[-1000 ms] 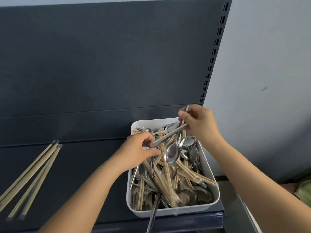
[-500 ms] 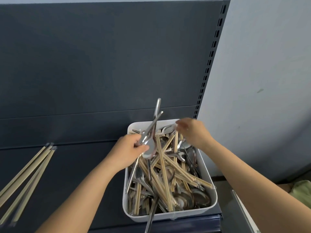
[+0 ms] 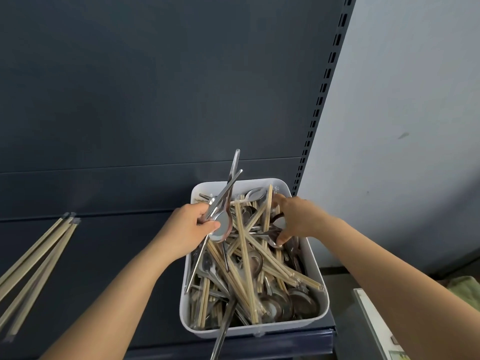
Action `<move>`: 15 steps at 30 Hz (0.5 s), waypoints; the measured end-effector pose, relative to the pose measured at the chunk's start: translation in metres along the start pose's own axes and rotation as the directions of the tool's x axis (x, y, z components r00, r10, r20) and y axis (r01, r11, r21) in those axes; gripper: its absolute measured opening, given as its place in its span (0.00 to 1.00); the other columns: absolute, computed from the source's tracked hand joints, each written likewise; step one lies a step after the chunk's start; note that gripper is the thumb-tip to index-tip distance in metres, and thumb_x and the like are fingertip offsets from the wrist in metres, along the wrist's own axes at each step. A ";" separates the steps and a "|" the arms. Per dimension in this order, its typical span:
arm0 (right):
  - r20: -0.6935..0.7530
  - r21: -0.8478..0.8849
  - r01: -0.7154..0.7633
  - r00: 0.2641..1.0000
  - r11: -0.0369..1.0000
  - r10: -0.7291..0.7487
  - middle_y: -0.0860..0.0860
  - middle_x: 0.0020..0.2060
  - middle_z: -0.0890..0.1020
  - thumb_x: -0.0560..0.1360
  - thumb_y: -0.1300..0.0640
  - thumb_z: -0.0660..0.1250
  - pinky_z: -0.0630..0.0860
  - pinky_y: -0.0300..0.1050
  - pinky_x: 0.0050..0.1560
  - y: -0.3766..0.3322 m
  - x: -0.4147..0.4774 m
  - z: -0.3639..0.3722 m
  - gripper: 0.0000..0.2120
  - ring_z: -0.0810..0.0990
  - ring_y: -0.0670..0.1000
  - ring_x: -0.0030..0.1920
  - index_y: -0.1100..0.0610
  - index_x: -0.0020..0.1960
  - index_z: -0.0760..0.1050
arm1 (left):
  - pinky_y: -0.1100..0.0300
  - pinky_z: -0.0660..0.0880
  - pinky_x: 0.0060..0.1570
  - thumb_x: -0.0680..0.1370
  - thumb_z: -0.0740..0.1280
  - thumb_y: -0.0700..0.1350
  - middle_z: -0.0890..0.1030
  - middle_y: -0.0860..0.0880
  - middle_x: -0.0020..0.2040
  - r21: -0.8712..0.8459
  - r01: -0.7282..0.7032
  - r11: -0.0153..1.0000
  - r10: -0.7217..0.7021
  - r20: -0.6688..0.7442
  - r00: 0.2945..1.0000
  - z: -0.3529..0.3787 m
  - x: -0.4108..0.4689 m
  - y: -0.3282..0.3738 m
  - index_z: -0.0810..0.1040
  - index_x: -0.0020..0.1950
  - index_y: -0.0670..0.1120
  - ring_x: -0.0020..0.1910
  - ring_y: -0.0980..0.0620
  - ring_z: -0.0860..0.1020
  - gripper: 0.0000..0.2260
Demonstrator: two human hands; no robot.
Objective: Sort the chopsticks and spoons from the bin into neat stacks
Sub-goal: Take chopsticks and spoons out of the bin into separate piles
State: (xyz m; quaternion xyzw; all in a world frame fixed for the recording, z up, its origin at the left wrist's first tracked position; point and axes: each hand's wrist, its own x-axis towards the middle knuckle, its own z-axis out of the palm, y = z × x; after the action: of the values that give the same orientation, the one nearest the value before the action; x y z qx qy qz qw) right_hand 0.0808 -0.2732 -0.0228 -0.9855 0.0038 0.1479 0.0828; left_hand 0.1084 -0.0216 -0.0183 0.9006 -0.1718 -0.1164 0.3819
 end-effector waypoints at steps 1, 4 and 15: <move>-0.007 0.029 -0.008 1.000 1.000 0.008 0.51 0.56 0.78 0.61 0.48 0.80 0.72 0.44 0.47 0.001 -0.001 -0.001 0.39 0.77 0.54 0.52 0.56 0.65 0.66 | 0.56 0.68 0.37 0.75 0.68 0.45 0.77 0.41 0.36 -0.001 -0.001 1.000 0.001 -0.001 1.000 0.001 0.001 0.001 0.72 0.38 0.39 0.33 0.49 0.71 0.11; -0.005 0.056 -0.019 1.000 0.998 0.019 0.51 0.51 0.79 0.64 0.48 0.78 0.71 0.43 0.45 0.002 -0.001 0.002 0.27 0.75 0.51 0.46 0.55 0.58 0.74 | 0.56 0.69 0.37 0.75 0.68 0.45 0.79 0.41 0.37 0.000 -0.008 1.000 0.008 -0.005 1.000 0.005 0.003 0.004 0.73 0.38 0.40 0.34 0.46 0.73 0.10; -0.063 0.178 -0.022 0.997 0.984 0.033 0.51 0.45 0.82 0.68 0.58 0.75 0.73 0.41 0.44 0.004 0.000 0.003 0.10 0.78 0.51 0.45 0.56 0.49 0.83 | 0.57 0.69 0.35 0.76 0.68 0.44 0.76 0.47 0.33 0.008 -0.006 1.000 0.007 -0.022 1.000 0.005 0.000 0.016 0.70 0.33 0.47 0.32 0.51 0.71 0.12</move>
State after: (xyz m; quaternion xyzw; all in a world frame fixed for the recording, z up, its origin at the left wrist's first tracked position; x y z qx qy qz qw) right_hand 0.0798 -0.2762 -0.0263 -0.9785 0.0333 0.1154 0.1679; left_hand 0.1032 -0.0348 -0.0099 0.9027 -0.1709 -0.1045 0.3808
